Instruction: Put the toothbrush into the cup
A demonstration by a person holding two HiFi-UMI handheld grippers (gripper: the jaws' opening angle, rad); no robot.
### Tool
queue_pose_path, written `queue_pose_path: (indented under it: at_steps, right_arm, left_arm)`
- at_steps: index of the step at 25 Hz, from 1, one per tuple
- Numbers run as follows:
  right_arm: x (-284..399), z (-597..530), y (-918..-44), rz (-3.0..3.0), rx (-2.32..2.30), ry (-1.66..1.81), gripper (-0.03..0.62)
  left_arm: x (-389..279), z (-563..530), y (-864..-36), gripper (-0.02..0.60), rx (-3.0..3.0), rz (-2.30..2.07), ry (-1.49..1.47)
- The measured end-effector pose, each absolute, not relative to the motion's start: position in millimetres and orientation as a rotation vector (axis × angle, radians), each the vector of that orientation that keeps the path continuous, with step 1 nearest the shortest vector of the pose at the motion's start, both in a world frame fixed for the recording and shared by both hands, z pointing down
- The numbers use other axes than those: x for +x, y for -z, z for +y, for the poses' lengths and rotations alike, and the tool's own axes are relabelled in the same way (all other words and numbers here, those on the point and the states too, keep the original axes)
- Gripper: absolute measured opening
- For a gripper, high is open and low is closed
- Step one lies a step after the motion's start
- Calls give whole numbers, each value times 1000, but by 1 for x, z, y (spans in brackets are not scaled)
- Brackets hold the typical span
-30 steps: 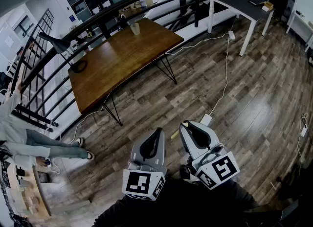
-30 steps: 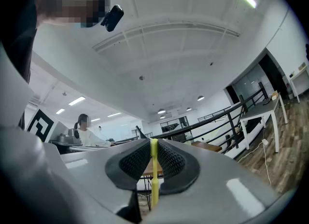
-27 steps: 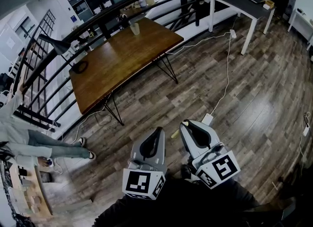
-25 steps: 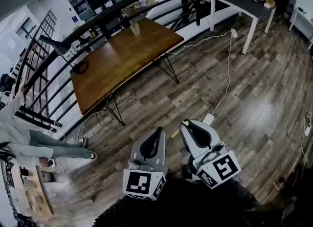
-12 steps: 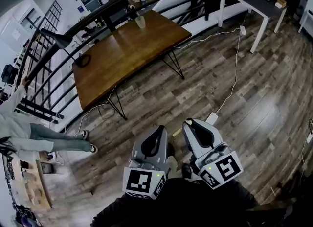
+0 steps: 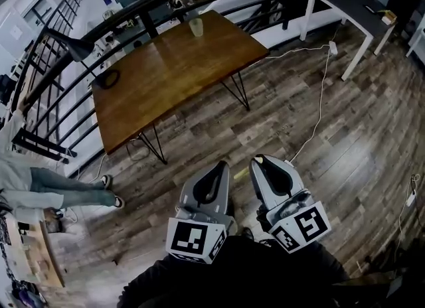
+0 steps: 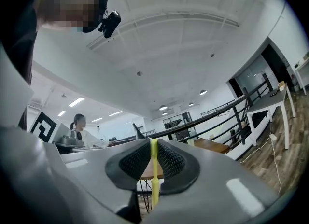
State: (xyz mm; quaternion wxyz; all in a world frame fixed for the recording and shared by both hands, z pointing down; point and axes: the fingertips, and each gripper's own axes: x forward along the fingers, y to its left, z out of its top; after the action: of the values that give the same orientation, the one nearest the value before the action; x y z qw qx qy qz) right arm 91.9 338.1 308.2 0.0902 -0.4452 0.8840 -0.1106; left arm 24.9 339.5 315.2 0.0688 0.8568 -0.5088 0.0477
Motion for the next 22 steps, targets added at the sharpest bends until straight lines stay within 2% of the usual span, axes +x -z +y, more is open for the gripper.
queue_pose_path:
  at_steps: [15,22]
  right_arm:
    - [13,246,-292,2700,-1362,217,46]
    - [0,224,-288,2721,-1409,182,46]
  left_arm:
    - [-49,243,-305,8,2591,-1493,47]
    - [-56,219,-310,8,2590,-1432,85]
